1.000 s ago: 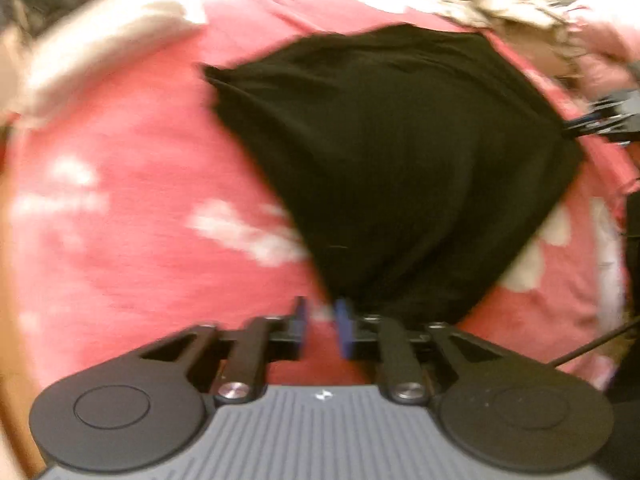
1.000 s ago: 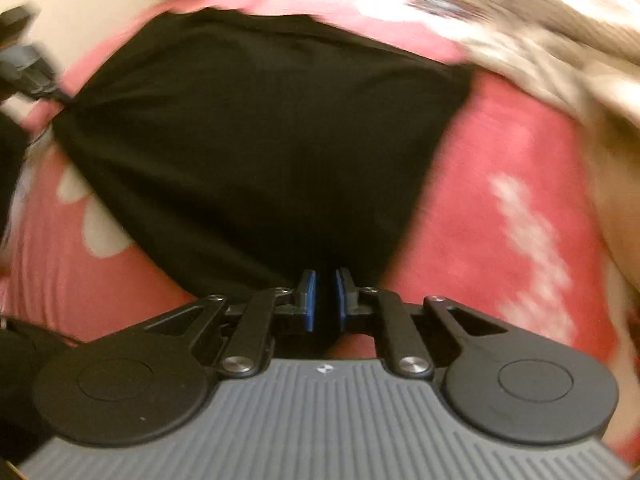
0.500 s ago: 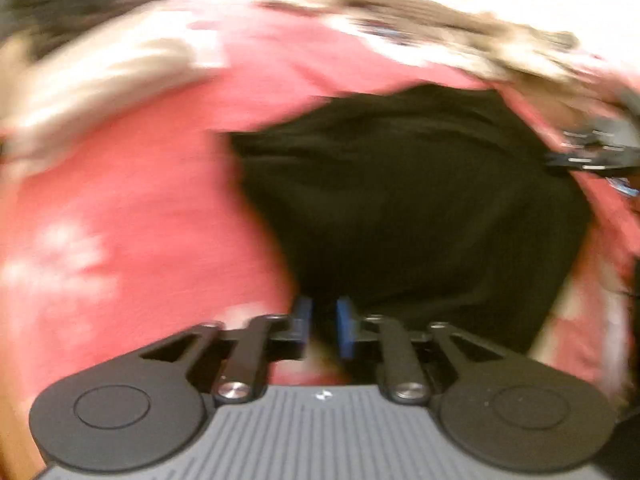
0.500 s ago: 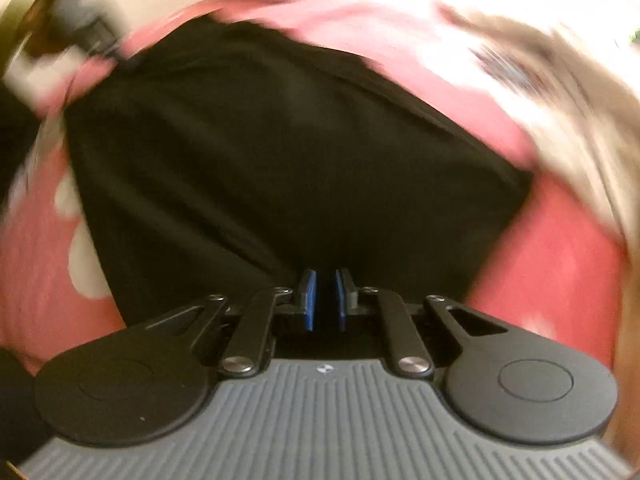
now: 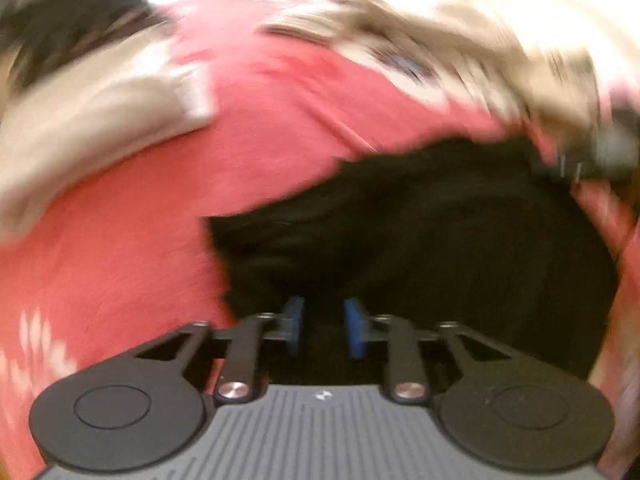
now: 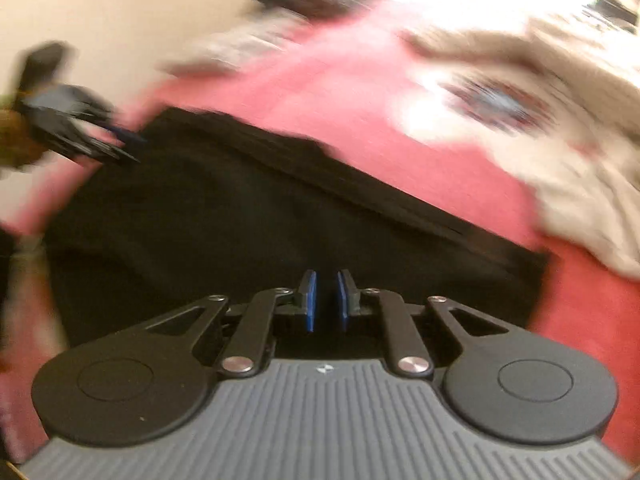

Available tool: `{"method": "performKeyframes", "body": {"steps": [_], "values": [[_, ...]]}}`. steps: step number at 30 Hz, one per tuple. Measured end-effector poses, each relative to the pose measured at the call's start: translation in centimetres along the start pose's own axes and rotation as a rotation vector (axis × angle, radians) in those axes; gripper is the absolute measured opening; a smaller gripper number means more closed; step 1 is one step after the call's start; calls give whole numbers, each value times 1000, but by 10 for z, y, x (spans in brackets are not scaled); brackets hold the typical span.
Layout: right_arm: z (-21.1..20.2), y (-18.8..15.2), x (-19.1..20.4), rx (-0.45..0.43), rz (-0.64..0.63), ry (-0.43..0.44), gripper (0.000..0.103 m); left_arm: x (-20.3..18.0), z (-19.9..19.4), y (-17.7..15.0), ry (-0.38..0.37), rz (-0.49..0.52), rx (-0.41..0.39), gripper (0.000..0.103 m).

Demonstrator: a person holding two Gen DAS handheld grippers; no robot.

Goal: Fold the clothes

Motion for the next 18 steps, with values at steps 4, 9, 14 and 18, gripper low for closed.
{"method": "performKeyframes", "body": {"steps": [4,9,14,18], "values": [[-31,5,-35,-86,182,-35,9,19,-27,5,33,-69,-61,49],[-14,27,5,-64,107,209,10,11,3,23,18,-50,-65,52],[30,43,-8,-66,192,-32,3,42,14,18,135,-213,-43,50],[-7,57,-13,-216,287,-20,11,50,-15,4,109,-328,-80,55]]}}
Point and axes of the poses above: each gripper's, at about its wrist camera, not at the fingertips, and z roughly the way its jaws point, x to its left, y to its top, the point moved 2 cm from there along z, roughly the way its jaws point, and after that the axes turned 14 degrees about z, right-handed, at the moved point
